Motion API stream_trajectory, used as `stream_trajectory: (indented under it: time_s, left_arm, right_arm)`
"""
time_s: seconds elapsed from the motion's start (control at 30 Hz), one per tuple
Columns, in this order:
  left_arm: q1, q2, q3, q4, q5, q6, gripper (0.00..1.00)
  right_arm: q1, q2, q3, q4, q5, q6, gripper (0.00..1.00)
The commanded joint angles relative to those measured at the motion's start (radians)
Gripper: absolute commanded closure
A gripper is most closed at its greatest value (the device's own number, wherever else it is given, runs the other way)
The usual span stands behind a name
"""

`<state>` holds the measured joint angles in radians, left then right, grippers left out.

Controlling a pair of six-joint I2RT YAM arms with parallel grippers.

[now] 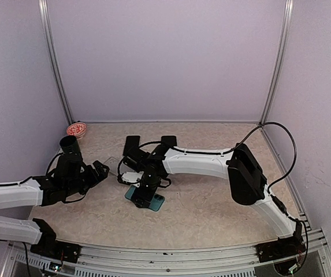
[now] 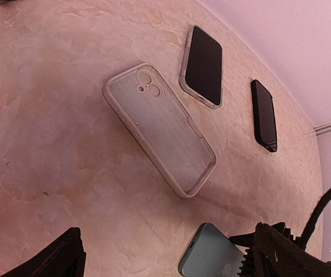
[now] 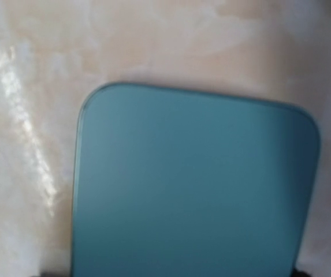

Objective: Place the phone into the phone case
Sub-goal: Pick up the phone at the center of the board.

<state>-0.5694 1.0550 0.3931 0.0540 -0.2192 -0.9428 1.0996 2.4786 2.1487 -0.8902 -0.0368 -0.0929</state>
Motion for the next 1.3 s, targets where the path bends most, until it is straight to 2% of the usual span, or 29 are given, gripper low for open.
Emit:
stream_trajectory:
  time_s: [0.0,0.13,0.23,0.37,0.93,1.27]
  left_arm:
    - [0.006,0.003,-0.016,0.024,-0.020,-0.007,0.01]
    - [0.006,0.007,-0.022,0.031,-0.018,-0.014,0.01]
    - [0.006,0.006,-0.029,0.036,-0.015,-0.016,0.01]
    - [0.006,0.000,-0.030,0.034,-0.014,-0.014,0.01]
    - [0.006,-0.004,-0.039,0.050,-0.010,-0.013,0.01]
    - [0.001,0.000,-0.068,0.106,0.021,-0.021,0.01]
  right_arm:
    - [0.012,0.059,0.024,-0.047,0.018,-0.014,0.10]
    - [0.013,0.076,0.029,-0.058,0.016,-0.015,0.16]
    - [0.013,0.086,0.037,-0.059,0.024,-0.008,0.27]
    - [0.009,0.074,0.034,-0.043,0.029,-0.001,0.31]
    - [-0.014,-0.096,-0.098,0.169,0.105,0.029,0.28]
    - [-0.065,-0.175,-0.191,0.283,0.051,0.104,0.27]
